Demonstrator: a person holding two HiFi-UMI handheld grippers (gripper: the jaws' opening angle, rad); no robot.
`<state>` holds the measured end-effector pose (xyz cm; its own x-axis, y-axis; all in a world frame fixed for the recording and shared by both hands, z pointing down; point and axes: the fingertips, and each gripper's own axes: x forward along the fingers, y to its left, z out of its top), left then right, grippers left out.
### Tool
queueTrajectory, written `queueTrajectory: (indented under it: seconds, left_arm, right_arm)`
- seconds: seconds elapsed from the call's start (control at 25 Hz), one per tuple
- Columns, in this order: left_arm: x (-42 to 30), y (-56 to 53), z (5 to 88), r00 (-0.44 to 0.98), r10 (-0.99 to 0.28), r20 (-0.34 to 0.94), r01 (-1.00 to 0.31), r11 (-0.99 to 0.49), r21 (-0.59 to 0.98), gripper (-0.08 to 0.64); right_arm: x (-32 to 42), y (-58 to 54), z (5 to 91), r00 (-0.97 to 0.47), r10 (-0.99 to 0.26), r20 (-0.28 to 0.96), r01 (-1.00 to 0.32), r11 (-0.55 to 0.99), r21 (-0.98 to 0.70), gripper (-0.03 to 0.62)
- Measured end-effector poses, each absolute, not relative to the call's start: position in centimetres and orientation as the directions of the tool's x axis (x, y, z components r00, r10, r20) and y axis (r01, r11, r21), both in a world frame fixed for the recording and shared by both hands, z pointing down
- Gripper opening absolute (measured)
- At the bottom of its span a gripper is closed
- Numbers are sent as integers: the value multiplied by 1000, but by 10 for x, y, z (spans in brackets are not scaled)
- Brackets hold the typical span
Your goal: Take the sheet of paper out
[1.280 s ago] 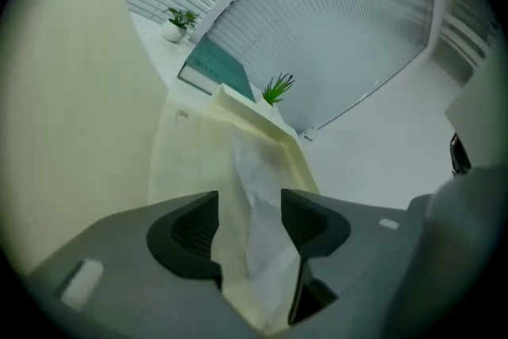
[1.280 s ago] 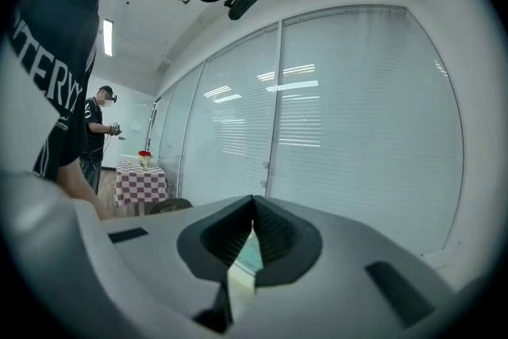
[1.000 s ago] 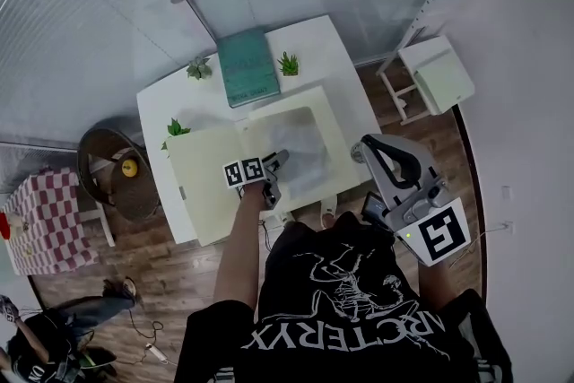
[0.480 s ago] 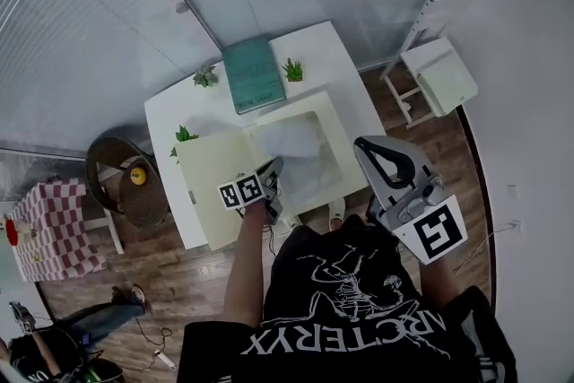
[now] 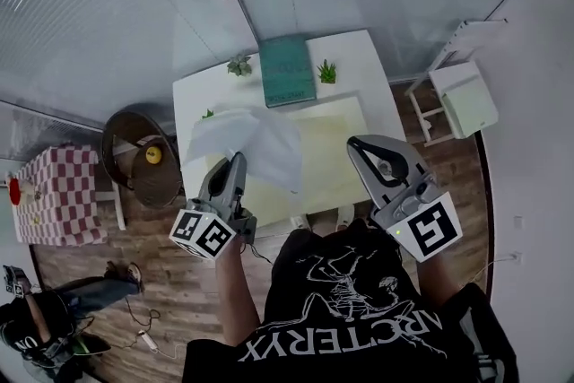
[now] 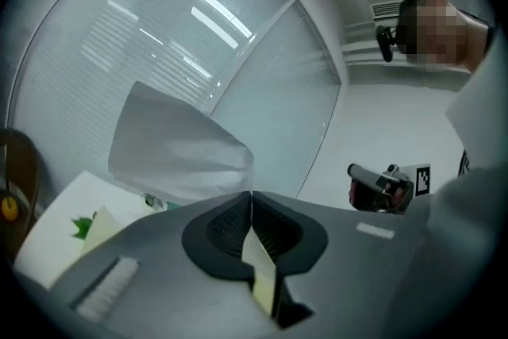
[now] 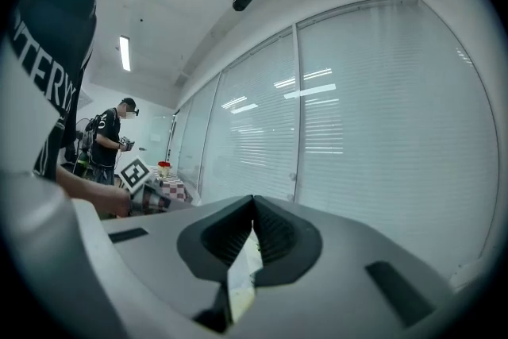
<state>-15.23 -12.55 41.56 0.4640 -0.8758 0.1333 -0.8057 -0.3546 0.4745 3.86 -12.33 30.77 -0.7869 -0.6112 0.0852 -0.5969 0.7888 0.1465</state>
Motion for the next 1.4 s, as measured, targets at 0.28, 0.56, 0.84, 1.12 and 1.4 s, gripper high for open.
queueTrajectory:
  seconds: [0.28,0.56,0.84,1.12,1.4]
  left_arm:
    - [-150,-104,304,417,-909,-19,-890,-413,195,11]
    - [-144,-96,270,351,-935,-58,-936,-349,-40,11]
    - [-144,-95,266,325,-943,-64,-943,-319,-96,11]
    - [-142,-96,270,325,-943,-62,-942,-318,-107,11]
    - [-140,-95,269,331,-941,-78,-939,-319,-127,11]
  right_arm:
    - [24,-126,297,-800,-598,51,-585,796,156,12]
    - [37,-141,305,-763,-644,45,-633,760,149,12]
    - [41,-147,296,-738,-674,10,-665,730,156,12]
    - [35,-145,297,-727,-685,48,-660,715,231,11]
    - [37,-146,292,-720,-694,32,-678,712,186,11]
